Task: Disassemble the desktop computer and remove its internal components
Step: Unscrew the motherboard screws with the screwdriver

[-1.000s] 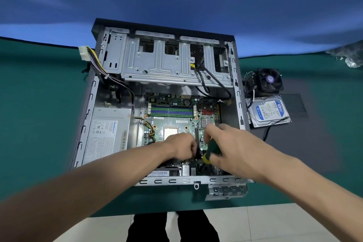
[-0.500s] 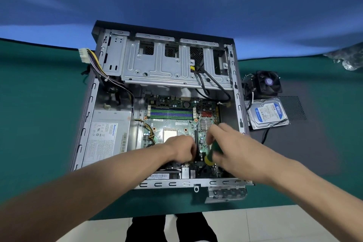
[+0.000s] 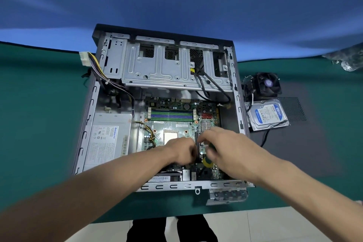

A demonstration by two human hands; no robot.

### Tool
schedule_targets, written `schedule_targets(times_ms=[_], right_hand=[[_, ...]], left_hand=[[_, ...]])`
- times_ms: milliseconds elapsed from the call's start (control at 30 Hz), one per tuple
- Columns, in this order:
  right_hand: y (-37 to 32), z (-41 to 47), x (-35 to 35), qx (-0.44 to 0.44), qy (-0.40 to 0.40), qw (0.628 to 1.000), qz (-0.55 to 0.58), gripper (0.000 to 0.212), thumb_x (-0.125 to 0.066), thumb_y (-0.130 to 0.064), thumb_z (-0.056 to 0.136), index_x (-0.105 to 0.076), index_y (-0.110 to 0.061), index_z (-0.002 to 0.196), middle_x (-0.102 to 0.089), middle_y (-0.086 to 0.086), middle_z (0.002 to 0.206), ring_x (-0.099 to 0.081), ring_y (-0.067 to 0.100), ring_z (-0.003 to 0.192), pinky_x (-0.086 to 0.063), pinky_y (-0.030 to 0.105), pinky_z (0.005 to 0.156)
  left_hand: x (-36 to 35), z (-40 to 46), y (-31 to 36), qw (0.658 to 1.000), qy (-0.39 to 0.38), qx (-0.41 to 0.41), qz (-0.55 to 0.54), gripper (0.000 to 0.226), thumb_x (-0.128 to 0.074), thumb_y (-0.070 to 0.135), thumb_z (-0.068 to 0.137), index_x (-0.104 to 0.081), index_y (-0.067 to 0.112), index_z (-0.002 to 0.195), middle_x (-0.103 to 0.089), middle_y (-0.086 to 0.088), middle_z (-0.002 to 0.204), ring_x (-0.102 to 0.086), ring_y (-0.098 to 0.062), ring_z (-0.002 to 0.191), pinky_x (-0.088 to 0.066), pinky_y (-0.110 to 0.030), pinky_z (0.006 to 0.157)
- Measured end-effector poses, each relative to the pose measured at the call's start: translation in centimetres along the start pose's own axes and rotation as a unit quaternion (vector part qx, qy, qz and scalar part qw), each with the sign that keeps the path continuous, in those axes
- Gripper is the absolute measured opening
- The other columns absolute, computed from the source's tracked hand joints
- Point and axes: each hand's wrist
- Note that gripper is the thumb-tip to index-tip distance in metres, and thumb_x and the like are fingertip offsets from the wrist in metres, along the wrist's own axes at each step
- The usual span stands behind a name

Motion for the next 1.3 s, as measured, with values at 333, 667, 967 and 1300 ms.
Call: schedule_targets(times_ms=[333, 667, 967, 1300], right_hand=[[0.1, -0.2, -0.3, 0.006, 0.055, 0.998, -0.039, 0.019, -0.052, -0.032, 0.085, -0.049, -0.028, 0.103, -0.054, -0.011, 0.1, -0.05, 0.018, 0.09, -0.037, 0.03, 0.071], [1.1, -0.6, -0.5, -0.036, 0.056, 0.997, -0.049, 0.029, -0.05, -0.042, 0.09, -0.037, -0.026, 0.111, -0.059, -0.004, 0.102, -0.053, 0.022, 0.083, -0.039, 0.033, 0.067], [1.4, -0.9, -0.8, -0.052, 0.092, 0.993, -0.061, 0.027, -0.037, -0.043, 0.097, -0.034, -0.023, 0.114, -0.05, -0.003, 0.113, -0.058, 0.028, 0.088, -0.039, 0.034, 0.066], [1.5, -0.5, -1.1, -0.04, 0.101, 0.994, -0.022, 0.026, -0.047, -0.031, 0.091, -0.038, -0.03, 0.115, -0.05, -0.011, 0.114, -0.05, 0.018, 0.091, -0.039, 0.032, 0.069]], left_hand=[[0.0, 0.2, 0.0, 1.0, 0.005, 0.009, 0.0, 0.029, -0.056, 0.006, 0.08, -0.05, 0.024, 0.059, -0.051, 0.007, 0.064, -0.052, -0.019, 0.069, -0.039, -0.025, 0.056], [0.0, 0.2, -0.2, 1.0, -0.011, 0.01, -0.01, 0.016, -0.058, 0.008, 0.082, -0.069, 0.01, 0.093, -0.07, -0.008, 0.093, -0.064, -0.025, 0.086, -0.054, -0.036, 0.074], [-0.1, 0.3, -0.3, 1.0, -0.012, -0.001, -0.016, 0.021, -0.057, 0.001, 0.082, -0.069, 0.018, 0.081, -0.069, 0.001, 0.088, -0.063, -0.018, 0.086, -0.051, -0.029, 0.074], [0.0, 0.2, -0.2, 1.0, -0.012, 0.001, -0.012, 0.02, -0.054, 0.003, 0.081, -0.07, 0.01, 0.092, -0.071, -0.008, 0.093, -0.065, -0.025, 0.088, -0.054, -0.036, 0.077]])
Point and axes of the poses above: each hand's wrist, its own z-axis towards the middle knuckle, its own x-axis out of the back of the hand, y = z × x
